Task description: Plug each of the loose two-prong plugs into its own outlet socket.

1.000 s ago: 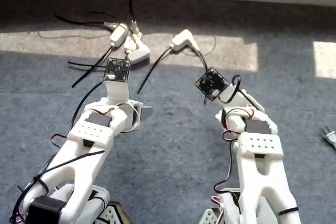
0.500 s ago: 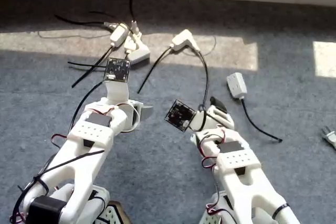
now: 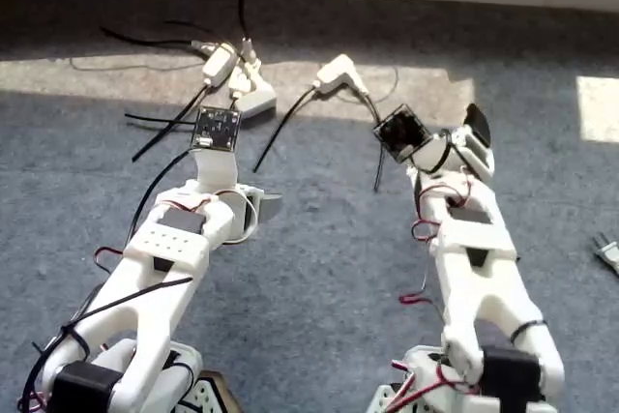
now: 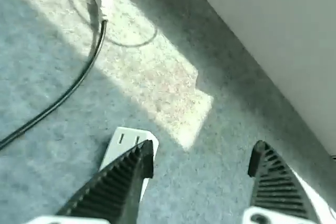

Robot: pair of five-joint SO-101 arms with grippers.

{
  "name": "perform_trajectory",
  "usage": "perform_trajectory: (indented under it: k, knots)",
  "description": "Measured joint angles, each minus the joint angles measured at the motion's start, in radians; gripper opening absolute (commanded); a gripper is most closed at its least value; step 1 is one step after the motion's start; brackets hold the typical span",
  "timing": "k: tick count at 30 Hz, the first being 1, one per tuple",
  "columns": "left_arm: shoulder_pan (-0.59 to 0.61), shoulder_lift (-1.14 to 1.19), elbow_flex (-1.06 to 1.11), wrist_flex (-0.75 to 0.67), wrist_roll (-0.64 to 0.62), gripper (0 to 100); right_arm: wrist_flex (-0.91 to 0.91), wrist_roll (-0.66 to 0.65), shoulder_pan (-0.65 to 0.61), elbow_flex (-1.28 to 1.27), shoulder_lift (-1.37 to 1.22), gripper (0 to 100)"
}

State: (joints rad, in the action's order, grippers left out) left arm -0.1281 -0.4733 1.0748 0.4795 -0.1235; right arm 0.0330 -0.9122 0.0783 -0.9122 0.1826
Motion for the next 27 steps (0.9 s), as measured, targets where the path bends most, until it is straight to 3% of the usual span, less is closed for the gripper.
perform_trajectory:
  k: [6, 9, 15, 22, 27]
  knots:
    - [0.0, 0.0, 0.003, -0.02, 0.0, 30, 0.003, 0.207, 0.126, 0.393, -0.448, 28.9]
    - [0.0, 0.0, 0.003, -0.025, 0.0, 30, 0.006, 0.241, 0.144, 0.506, -0.557, 28.9]
    - [-0.018, 0.0, 0.003, -0.025, 0.0, 30, -0.023, 0.276, 0.135, 0.542, -0.542, 28.9]
    - [-0.02, 0.0, 0.003, -0.025, 0.0, 30, -0.431, 0.367, -0.014, 0.58, -0.367, 28.9]
    - [-0.02, 0.0, 0.003, -0.025, 0.0, 30, -0.512, 0.285, -0.098, 0.582, -0.358, 28.9]
